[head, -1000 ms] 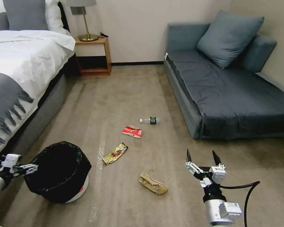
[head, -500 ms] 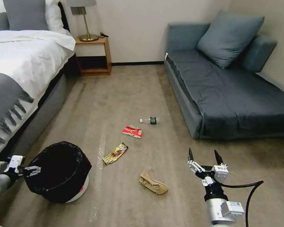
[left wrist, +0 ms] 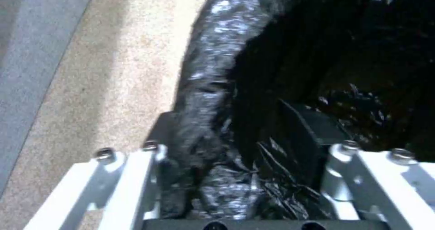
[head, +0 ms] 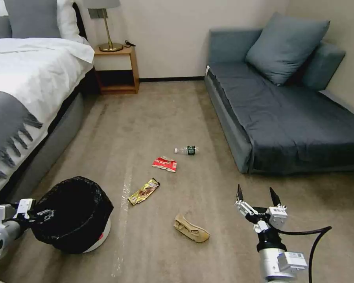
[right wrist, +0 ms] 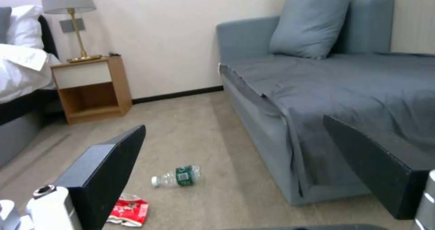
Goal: Pick up the trash bin, then pick up the garbage on the floor and place it into the trash bin.
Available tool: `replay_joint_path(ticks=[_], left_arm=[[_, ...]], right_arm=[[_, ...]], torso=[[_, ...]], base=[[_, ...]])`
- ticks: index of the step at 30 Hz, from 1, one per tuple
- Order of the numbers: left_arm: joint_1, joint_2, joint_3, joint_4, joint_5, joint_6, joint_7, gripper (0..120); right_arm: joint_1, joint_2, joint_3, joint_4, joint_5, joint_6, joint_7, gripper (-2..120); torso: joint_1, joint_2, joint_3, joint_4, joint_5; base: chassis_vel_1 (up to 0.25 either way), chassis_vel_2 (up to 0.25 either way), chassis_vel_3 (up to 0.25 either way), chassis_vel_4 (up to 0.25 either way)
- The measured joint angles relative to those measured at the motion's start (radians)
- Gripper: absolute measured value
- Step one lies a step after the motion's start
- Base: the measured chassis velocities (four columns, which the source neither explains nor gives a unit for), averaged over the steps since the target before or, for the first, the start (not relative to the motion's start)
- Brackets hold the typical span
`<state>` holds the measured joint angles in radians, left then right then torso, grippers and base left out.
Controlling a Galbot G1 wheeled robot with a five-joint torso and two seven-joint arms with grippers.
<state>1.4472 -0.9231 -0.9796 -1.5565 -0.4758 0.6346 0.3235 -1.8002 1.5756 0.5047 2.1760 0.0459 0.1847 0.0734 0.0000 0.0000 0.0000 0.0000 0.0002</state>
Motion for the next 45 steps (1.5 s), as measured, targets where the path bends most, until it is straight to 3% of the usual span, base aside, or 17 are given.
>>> replay_joint_path(ticks=[11, 13, 19, 29, 33, 35, 43, 45], left_arm=[[0.006, -0.033, -0.007, -0.043, -0.024, 0.013, -0.037, 10], [0.007, -0.037, -0.008, -0.05, -0.031, 0.016, -0.046, 8], [0.017, -0.045, -0.027, -0.102, -0.103, 0.04, -0.114, 5], [0.092, -0.073, -0.083, -0.332, -0.05, 0.059, -0.174, 4], [0.128, -0.085, -0.093, -0.384, -0.018, 0.06, -0.175, 4], [0.176, -0.1, -0.114, -0.423, 0.022, 0.059, -0.176, 3], [0.245, -0.15, -0.186, -0.474, 0.026, 0.054, -0.167, 3], [0.271, -0.172, -0.217, -0.495, 0.026, 0.053, -0.163, 3]], right_arm=[[0.007, 0.0, 0.004, 0.001, 0.011, -0.003, 0.007, 100], [0.008, -0.001, 0.005, 0.001, 0.012, -0.004, 0.007, 100], [0.009, -0.007, 0.005, 0.0, 0.015, -0.004, 0.007, 100], [0.02, -0.021, -0.005, -0.022, 0.02, -0.006, 0.007, 100], [0.023, -0.026, -0.013, -0.041, 0.02, -0.006, 0.004, 100], [0.037, -0.038, -0.021, -0.072, 0.018, -0.006, -0.005, 100], [0.066, -0.077, -0.04, -0.121, 0.026, -0.023, -0.018, 100], [0.077, -0.13, -0.083, -0.133, 0.07, -0.121, -0.024, 100]], torso=[[0.0, 0.0, 0.0, 0.0001, 0.0006], [0.0, 0.0, 0.0, 0.0002, 0.0006], [0.0, 0.0, 0.0, -0.0002, -0.0017], [0.0, 0.0, 0.0, -0.0003, 0.0001], [0.0, 0.0, 0.0, -0.0003, -0.0003], [0.0, 0.0, 0.0, 0.0, -0.0002], [0.0, 0.0, 0.0, 0.0, -0.0002], [0.0, 0.0, 0.0, 0.0002, -0.0001]], base=[[0.0, 0.0, 0.0, 0.0], [0.0, 0.0, 0.0, 0.0], [0.0, 0.0, 0.0, 0.0], [0.0, 0.0, 0.0, 0.0], [0.0, 0.0, 0.0, 0.0], [0.0, 0.0, 0.0, 0.0], [0.0, 0.0, 0.0, 0.0], [0.0, 0.0, 0.0, 0.0]])
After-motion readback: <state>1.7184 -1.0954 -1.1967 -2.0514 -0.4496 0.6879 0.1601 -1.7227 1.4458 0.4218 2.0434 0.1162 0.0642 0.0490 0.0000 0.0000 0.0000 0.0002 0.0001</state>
